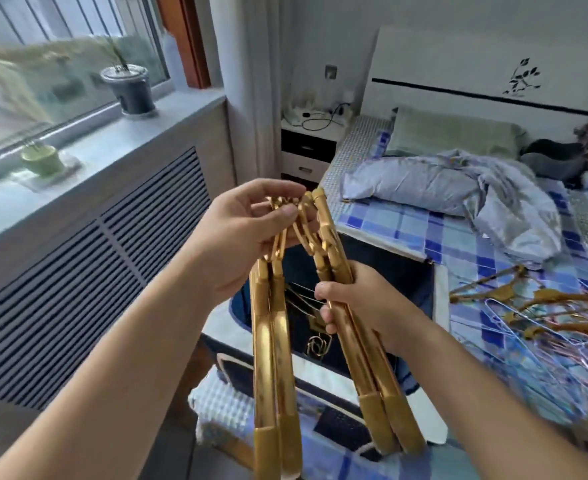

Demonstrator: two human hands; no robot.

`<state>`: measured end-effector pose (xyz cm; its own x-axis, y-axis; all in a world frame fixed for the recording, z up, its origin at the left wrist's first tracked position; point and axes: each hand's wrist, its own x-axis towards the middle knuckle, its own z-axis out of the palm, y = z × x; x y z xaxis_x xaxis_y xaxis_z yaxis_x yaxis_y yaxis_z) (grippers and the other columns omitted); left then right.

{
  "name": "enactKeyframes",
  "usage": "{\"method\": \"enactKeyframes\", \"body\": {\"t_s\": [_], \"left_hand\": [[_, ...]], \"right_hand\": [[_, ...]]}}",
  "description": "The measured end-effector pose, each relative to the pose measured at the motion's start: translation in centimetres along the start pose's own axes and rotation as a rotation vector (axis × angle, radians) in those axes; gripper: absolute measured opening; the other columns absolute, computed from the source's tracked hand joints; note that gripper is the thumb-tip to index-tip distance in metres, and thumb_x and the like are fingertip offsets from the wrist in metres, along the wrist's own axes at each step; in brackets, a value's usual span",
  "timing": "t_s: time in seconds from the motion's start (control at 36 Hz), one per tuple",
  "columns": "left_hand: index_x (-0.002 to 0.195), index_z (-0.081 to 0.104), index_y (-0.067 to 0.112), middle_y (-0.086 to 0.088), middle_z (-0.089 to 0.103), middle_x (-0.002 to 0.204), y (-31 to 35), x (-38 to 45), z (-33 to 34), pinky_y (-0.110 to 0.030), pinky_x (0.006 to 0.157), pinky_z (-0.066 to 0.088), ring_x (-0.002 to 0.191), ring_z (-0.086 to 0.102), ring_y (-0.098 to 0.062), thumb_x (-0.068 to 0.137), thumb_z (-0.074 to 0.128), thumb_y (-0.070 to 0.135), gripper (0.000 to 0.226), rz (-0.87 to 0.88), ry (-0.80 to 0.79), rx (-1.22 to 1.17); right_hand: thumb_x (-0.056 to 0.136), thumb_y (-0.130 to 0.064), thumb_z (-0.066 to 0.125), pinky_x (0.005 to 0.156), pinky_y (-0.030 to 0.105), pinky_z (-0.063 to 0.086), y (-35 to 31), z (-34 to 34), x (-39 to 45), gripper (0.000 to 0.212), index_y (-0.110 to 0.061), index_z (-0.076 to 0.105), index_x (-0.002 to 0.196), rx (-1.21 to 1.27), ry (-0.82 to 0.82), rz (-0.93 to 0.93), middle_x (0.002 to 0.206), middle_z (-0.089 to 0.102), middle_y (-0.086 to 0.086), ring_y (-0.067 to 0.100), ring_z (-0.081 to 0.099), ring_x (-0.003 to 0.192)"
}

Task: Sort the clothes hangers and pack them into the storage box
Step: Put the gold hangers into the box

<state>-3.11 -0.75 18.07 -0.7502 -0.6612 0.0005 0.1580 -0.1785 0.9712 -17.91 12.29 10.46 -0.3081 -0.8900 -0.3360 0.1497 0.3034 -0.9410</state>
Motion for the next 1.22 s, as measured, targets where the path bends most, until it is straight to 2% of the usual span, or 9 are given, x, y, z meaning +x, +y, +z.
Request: {"method": "enactKeyframes", "body": {"t_s": [0.11, 0.25, 0.36, 0.47, 0.64, 0.78, 0.86, 1.03, 1.22], "left_hand": [[0.115, 0.069, 0.005, -0.019, 0.077, 0.097, -0.5, 0.5, -2.3, -0.047, 0.089, 0.058, 0.092, 0.075, -0.032, 0.094, 0.064, -0.002, 0.023, -0.024, 0.128, 0.183], [0.113, 0.069, 0.006, -0.017, 0.077, 0.097, -0.6, 1.1, -5.0, -0.032, 0.076, 0.063, 0.088, 0.077, -0.029, 0.094, 0.062, -0.002, 0.022, -0.063, 0.273, 0.201], [0.111, 0.07, 0.006, -0.015, 0.078, 0.095, -1.4, 2.6, -5.3, -0.031, 0.079, 0.062, 0.084, 0.076, -0.026, 0.092, 0.064, -0.001, 0.021, -0.071, 0.303, 0.272], [0.109, 0.072, 0.007, -0.013, 0.078, 0.093, -2.5, 4.0, -5.2, -0.025, 0.075, 0.06, 0.081, 0.076, -0.025, 0.092, 0.065, 0.0, 0.019, -0.074, 0.328, 0.36], [0.105, 0.072, 0.007, -0.015, 0.078, 0.092, -4.3, 5.3, -5.7, -0.026, 0.076, 0.061, 0.082, 0.076, -0.026, 0.093, 0.063, -0.001, 0.017, -0.084, 0.382, 0.38], [0.104, 0.071, 0.006, -0.012, 0.078, 0.088, -4.6, 7.3, -5.6, -0.022, 0.074, 0.058, 0.077, 0.075, -0.019, 0.093, 0.063, -0.002, 0.016, -0.057, 0.384, 0.424], [0.102, 0.072, 0.012, -0.006, 0.079, 0.087, -4.7, 8.4, -5.2, -0.024, 0.078, 0.059, 0.08, 0.076, -0.017, 0.095, 0.064, 0.002, 0.015, -0.022, 0.395, 0.491], [0.102, 0.073, 0.023, 0.005, 0.079, 0.086, -6.1, 10.2, -5.2, -0.03, 0.075, 0.059, 0.085, 0.075, -0.019, 0.093, 0.07, 0.018, 0.011, -0.048, 0.383, 0.7], [0.097, 0.074, 0.02, 0.007, 0.078, 0.082, -8.9, 11.9, -5.4, -0.036, 0.086, 0.058, 0.082, 0.075, -0.007, 0.094, 0.07, 0.013, 0.009, -0.127, 0.438, 0.779]], "right_hand": [[0.09, -0.019, 0.072, 0.068, 0.038, 0.058, 0.7, -1.3, 1.4, 0.027, -0.015, 0.057, 0.113, -0.068, -0.046, 0.032, 0.081, 0.065, 0.007, 0.023, 0.065, 0.07], [0.09, -0.014, 0.074, 0.065, 0.04, 0.056, 3.3, -5.4, 2.5, 0.024, -0.015, 0.057, 0.106, -0.128, -0.151, 0.13, 0.079, 0.061, 0.006, 0.025, 0.061, 0.069], [0.086, -0.016, 0.075, 0.067, 0.043, 0.058, 5.9, -8.4, 5.3, 0.035, -0.007, 0.055, 0.114, -0.288, -0.245, 0.299, 0.083, 0.06, 0.01, 0.026, 0.06, 0.068], [0.083, -0.016, 0.075, 0.07, 0.045, 0.06, 8.7, -9.1, 9.9, 0.03, -0.009, 0.056, 0.105, -0.438, -0.295, 0.419, 0.079, 0.063, 0.009, 0.022, 0.064, 0.065], [0.087, -0.018, 0.074, 0.064, 0.044, 0.063, 11.4, -7.1, 17.5, 0.033, -0.012, 0.05, 0.108, -0.738, -0.393, 0.415, 0.089, 0.068, 0.017, 0.022, 0.069, 0.065], [0.09, -0.02, 0.072, 0.08, 0.045, 0.06, 13.5, -6.0, 21.5, 0.037, -0.017, 0.045, 0.115, -1.057, -0.438, 0.351, 0.103, 0.065, 0.011, 0.032, 0.07, 0.094], [0.091, -0.018, 0.068, 0.078, 0.039, 0.056, 15.0, -6.4, 21.8, 0.046, -0.017, 0.04, 0.127, -1.247, -0.376, 0.314, 0.112, 0.063, 0.009, 0.028, 0.064, 0.099], [0.093, -0.01, 0.062, 0.085, 0.034, 0.052, 19.7, -8.3, 23.1, 0.041, -0.017, 0.043, 0.129, -1.297, -0.36, 0.301, 0.117, 0.06, 0.006, 0.022, 0.062, 0.098], [0.092, 0.0, 0.052, 0.102, 0.043, 0.047, 25.5, -12.9, 27.5, 0.06, -0.013, 0.033, 0.147, -1.456, -0.346, 0.271, 0.146, 0.044, 0.014, 0.035, 0.057, 0.123]]}}
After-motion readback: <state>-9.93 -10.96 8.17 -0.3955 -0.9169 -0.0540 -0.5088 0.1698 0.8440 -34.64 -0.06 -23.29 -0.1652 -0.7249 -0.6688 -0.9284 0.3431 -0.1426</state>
